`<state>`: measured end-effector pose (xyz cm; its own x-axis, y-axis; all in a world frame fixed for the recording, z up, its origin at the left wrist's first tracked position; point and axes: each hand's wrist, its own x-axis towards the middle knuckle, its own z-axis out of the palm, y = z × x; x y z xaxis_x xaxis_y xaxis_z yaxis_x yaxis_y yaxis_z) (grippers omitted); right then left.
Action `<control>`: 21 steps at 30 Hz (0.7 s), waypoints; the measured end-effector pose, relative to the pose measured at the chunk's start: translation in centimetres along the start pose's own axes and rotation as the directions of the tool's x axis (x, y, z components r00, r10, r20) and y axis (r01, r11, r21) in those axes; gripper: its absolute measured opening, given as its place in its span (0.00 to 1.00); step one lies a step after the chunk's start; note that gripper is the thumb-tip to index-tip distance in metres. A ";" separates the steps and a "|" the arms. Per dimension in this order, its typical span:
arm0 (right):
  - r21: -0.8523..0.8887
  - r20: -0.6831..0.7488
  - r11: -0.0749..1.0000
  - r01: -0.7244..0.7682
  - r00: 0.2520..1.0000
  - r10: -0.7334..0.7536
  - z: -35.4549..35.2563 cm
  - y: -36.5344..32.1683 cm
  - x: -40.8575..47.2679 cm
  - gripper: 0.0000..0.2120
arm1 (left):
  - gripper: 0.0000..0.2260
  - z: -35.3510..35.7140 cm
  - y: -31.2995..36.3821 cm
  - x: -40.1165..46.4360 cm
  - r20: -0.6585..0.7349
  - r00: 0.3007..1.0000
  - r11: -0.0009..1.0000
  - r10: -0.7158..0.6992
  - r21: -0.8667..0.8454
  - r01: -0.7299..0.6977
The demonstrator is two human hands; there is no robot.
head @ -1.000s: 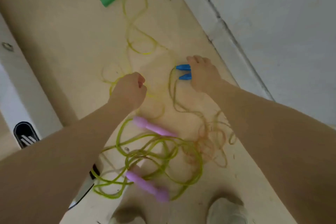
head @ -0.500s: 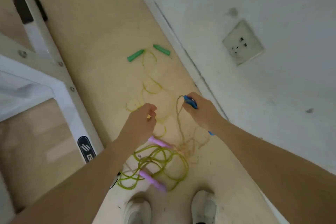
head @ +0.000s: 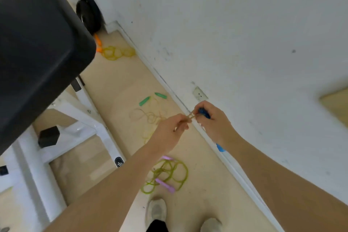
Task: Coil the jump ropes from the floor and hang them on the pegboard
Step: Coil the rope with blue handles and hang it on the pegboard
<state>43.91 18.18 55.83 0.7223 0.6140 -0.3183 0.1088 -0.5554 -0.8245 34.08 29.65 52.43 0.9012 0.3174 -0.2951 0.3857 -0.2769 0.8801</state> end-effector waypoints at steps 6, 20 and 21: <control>0.037 -0.085 0.999 0.012 0.996 -0.009 -5.1 -5.5 -9.0 0.08 | 0.07 0.2 7.3 -6.4 0.093 0.995 0.998 0.035 -0.045 -0.031; 0.236 -0.420 0.966 0.104 0.907 0.005 -19.2 -3.2 -39.9 0.14 | 0.14 14.4 15.7 -23.5 0.399 0.899 0.961 0.182 0.119 -0.248; 0.241 -0.440 0.966 0.095 0.898 0.021 -19.8 -2.4 -42.0 0.13 | 0.14 15.7 16.4 -24.7 0.426 0.885 0.964 0.189 0.092 -0.250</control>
<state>26.85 -17.38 80.47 0.9512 0.2927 -0.0977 0.0092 -0.3434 -0.9391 21.22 3.03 68.33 0.9546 -0.1576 -0.2529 0.1644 -0.4295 0.8880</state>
